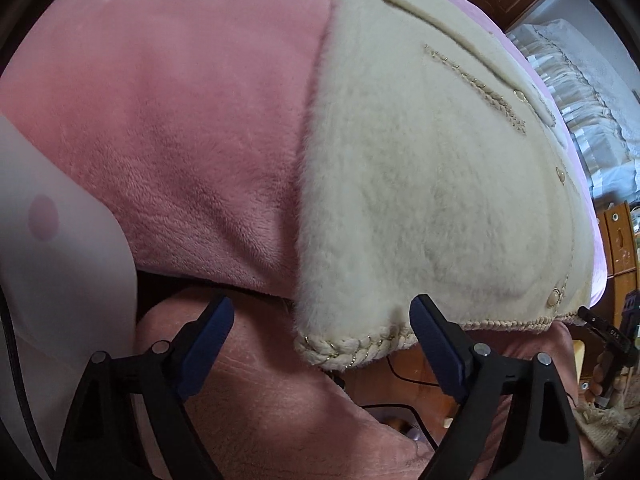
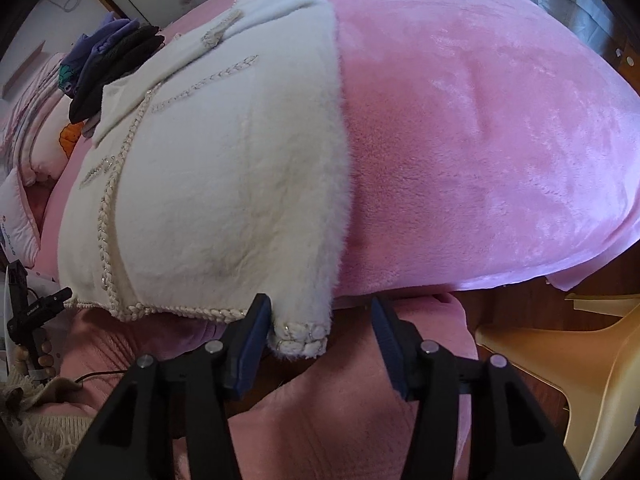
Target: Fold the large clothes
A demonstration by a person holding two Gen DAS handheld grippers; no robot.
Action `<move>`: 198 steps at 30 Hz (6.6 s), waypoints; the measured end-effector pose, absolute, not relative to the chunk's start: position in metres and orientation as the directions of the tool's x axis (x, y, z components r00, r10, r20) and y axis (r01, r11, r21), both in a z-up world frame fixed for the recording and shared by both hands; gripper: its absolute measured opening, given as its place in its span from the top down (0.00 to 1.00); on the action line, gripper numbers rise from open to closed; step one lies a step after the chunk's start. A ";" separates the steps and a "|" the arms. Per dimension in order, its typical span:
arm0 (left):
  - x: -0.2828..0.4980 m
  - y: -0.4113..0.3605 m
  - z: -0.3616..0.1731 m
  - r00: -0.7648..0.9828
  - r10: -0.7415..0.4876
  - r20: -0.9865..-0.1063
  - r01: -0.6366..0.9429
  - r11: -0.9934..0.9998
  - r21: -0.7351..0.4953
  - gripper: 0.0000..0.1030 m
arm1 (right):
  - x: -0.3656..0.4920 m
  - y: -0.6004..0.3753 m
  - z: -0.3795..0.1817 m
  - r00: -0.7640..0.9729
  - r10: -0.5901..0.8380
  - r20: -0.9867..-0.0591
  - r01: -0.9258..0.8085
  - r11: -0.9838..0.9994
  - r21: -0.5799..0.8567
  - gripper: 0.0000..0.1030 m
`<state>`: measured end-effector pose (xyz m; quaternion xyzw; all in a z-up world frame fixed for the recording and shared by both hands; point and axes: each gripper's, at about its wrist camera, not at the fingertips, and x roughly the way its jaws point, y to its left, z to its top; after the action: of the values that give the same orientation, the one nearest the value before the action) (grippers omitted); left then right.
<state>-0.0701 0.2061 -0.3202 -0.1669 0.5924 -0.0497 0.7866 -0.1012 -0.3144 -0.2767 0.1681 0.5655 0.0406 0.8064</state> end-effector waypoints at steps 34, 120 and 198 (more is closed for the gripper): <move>-0.046 0.175 -0.259 0.339 -0.458 -0.822 -0.063 0.860 -0.506 0.87 | -0.094 -0.303 -0.218 0.462 0.416 -0.783 -0.049 0.894 0.446 0.83; 0.418 0.089 -0.268 0.670 0.146 -0.728 0.304 0.841 0.448 0.95 | 0.397 -0.337 -0.231 0.592 -0.110 -0.799 0.151 0.988 -0.024 0.95; 0.146 0.156 -0.285 0.616 -0.386 -0.686 -0.334 0.661 -0.672 0.19 | 0.156 -0.184 -0.167 0.766 -0.032 -0.642 0.002 0.999 -0.046 0.42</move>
<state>0.1457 0.1560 -0.2848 -0.4114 0.4376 -0.0165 0.7994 0.1564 -0.1844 -0.1666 -0.0213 0.3420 -0.0091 0.9394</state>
